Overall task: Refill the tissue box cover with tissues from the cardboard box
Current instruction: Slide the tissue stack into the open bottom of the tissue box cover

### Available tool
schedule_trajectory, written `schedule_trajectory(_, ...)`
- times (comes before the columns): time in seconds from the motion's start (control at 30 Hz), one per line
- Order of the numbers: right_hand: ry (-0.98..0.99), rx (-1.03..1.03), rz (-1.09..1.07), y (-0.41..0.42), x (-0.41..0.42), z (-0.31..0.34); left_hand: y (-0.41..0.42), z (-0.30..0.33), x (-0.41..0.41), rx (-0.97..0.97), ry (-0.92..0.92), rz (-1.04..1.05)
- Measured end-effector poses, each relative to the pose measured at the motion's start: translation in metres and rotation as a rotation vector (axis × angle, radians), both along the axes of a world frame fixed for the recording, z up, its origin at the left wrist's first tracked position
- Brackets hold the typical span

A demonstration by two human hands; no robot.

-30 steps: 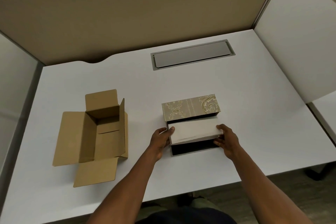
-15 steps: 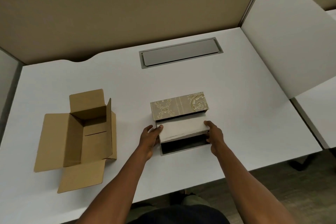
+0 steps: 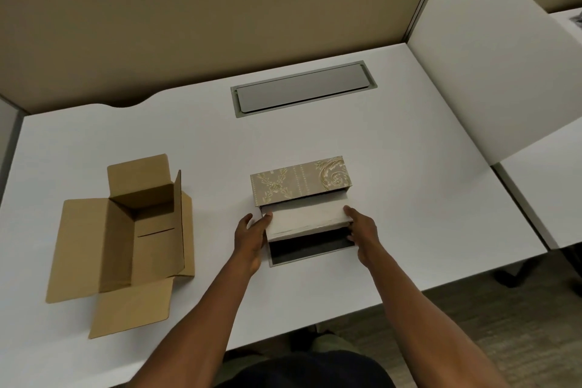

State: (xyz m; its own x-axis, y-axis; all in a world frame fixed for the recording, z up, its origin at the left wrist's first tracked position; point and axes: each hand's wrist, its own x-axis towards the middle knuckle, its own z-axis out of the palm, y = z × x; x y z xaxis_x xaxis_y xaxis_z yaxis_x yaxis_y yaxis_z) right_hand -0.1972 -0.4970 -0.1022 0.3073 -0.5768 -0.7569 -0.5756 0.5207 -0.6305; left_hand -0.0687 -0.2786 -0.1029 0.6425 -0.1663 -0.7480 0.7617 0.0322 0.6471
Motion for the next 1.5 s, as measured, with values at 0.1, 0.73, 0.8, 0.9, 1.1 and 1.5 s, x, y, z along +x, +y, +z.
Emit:
schedule_trajectory(0.1, -0.024, -0.009, 0.001, 0.000, 0.001, 0.002, -0.001, -0.002, -0.002, 0.027, 0.011, 0.032)
schedule_trajectory(0.73, -0.033, -0.102, 0.020, 0.002, 0.011, 0.006, 0.000, -0.002, -0.010, 0.271, -0.012, -0.186)
schedule_trajectory(0.8, -0.038, -0.109, 0.016, 0.003, 0.012, 0.007, 0.001, -0.002, -0.009, 0.254, -0.031, -0.181)
schedule_trajectory(0.9, -0.046, -0.111, 0.029, 0.004, 0.014, 0.006, 0.000, -0.002, -0.010, 0.259, -0.062, -0.186)
schedule_trajectory(1.1, -0.061, -0.105, 0.043, 0.007, 0.010, 0.006, 0.000, -0.002, -0.013, 0.223, -0.052, -0.195)
schedule_trajectory(1.5, 0.144, -0.290, 0.190, 0.016, -0.001, 0.005, 0.009, 0.001, -0.030, 0.352, -0.141, -0.302)
